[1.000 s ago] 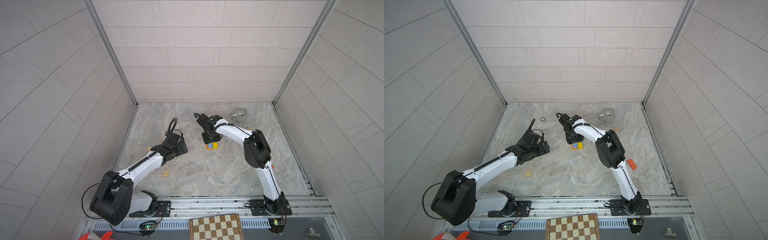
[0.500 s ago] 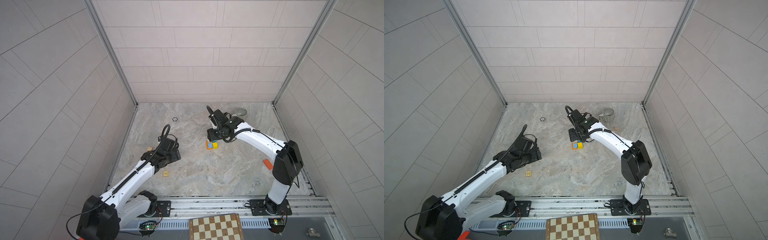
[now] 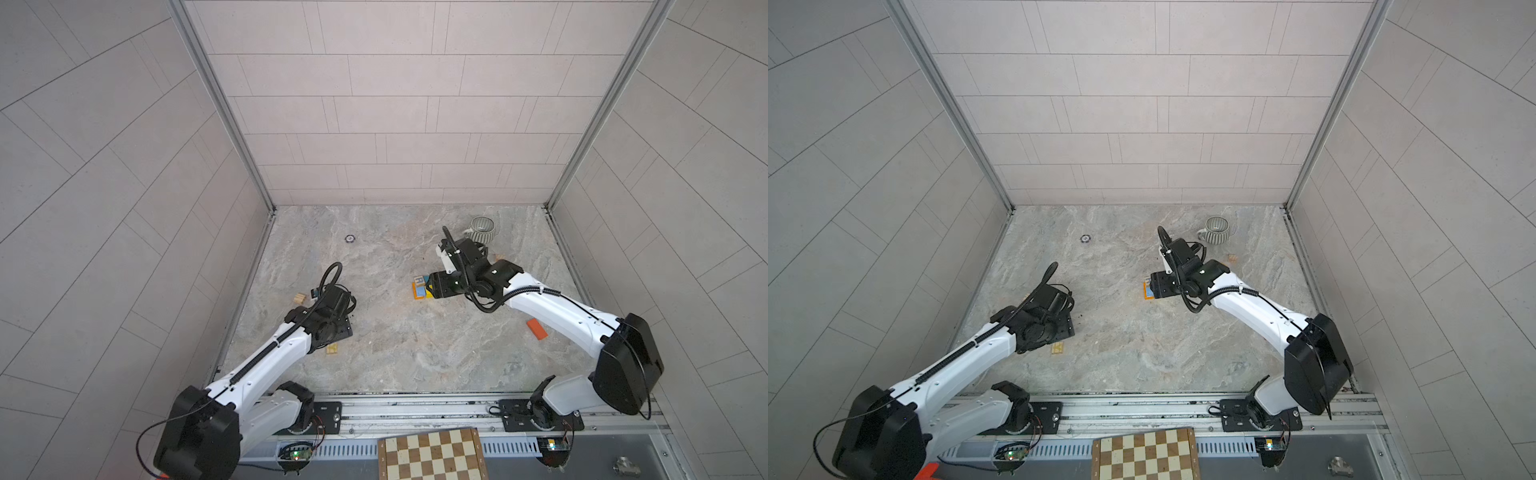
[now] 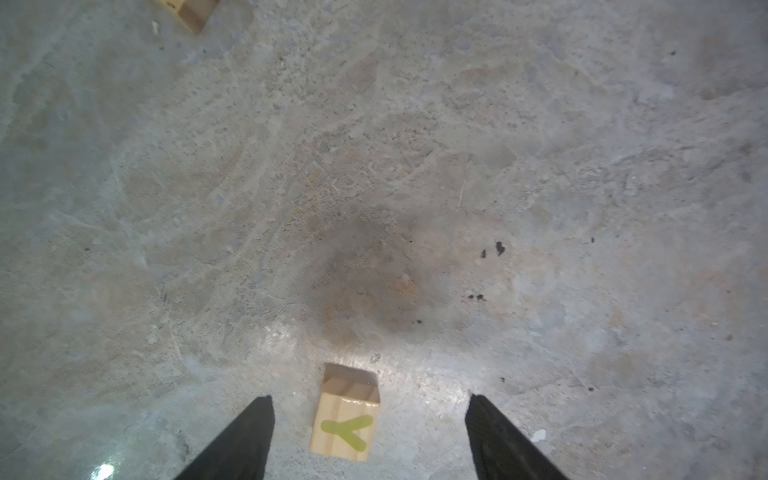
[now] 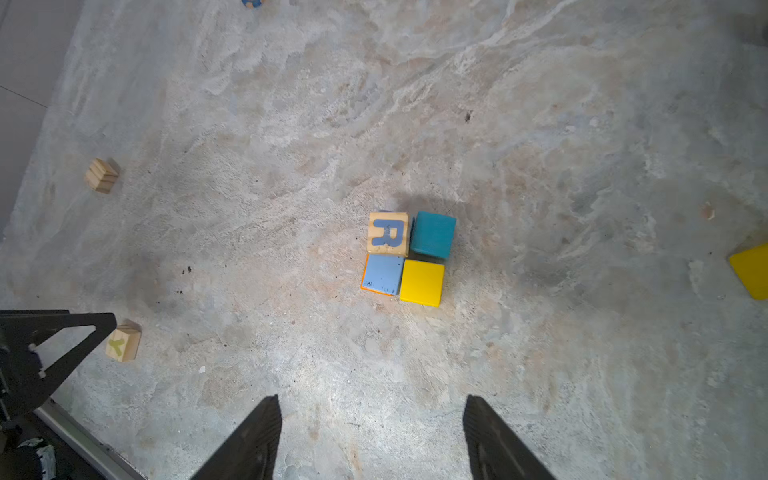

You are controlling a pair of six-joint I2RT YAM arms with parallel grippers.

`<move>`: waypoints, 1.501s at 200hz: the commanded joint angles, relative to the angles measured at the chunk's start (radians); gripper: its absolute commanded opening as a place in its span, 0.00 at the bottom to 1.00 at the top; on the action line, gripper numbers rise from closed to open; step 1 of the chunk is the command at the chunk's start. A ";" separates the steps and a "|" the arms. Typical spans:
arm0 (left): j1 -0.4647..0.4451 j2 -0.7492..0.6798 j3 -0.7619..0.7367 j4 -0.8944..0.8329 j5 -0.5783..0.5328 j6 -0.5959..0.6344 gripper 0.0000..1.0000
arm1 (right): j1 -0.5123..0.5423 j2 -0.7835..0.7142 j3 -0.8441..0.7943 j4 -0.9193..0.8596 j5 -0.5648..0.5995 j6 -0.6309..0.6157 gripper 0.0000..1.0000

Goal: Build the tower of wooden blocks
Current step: 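Raise the right gripper away while the left gripper grasps the Y wooden cube, then carry the Y cube with the left gripper over the block group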

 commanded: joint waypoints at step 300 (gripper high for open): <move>-0.149 0.093 0.016 0.008 -0.015 -0.046 0.31 | -0.090 -0.081 -0.159 0.142 -0.057 0.016 0.72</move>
